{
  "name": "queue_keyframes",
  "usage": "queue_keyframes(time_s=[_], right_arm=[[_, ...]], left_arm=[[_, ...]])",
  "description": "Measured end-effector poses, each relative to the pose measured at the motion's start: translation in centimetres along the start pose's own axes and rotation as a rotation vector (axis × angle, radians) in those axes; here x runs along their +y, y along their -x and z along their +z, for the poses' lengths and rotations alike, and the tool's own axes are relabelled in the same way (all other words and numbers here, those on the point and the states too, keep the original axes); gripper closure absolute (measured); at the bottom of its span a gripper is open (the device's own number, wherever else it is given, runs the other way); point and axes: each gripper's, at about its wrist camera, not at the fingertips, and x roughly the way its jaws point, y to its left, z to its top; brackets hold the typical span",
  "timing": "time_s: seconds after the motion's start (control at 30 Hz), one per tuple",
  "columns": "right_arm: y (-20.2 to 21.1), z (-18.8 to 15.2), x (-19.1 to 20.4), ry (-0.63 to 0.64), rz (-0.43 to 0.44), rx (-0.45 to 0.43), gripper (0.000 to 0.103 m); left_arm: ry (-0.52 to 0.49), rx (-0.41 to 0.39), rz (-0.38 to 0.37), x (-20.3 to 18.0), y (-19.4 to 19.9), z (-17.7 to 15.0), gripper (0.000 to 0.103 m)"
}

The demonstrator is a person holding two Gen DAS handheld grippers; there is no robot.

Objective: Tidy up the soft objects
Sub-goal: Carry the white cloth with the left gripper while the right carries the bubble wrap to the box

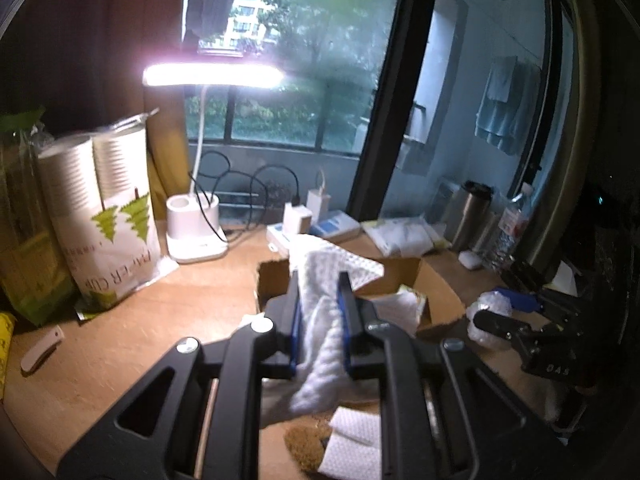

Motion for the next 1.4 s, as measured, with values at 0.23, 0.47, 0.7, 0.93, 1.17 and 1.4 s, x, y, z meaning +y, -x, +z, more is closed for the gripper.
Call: queue_keyframes(time_s=[0.23,0.47,0.7,0.93,1.17,1.4], right_arm=[[-0.5,1.3,-0.5,0.021,0.003,-0.025,0.048],[-1.3,2.2,-1.2,0.033,-0.01,-0.035,0.048],[-2.2,2.7,-2.5,0.017,-0.028,-0.04,0.048],[-3.9,2.4,-3.7,0.001,-0.034,-0.015,0.048],[-6.1,1.9,-4.3,-0.009,-0.037,0.022,0.048],[-8.4,1.2,-4.8,-0.018,-0.041,0.063,0.048]], left_arm=[[-0.009,-0.029,0.019,-0.1,-1.0,1.2,0.088],[-0.02,-0.065,0.031,-0.1,-1.7,2.4,0.088],[-0.019,-0.056,0.039,0.2,-3.4,2.3,0.088],[-0.008,-0.018,0.045,0.8,-5.9,1.3,0.088],[0.0,0.03,0.055,1.4,-8.8,0.2,0.088],[0.0,0.094,0.067,1.7,-11.3,-1.1,0.086]])
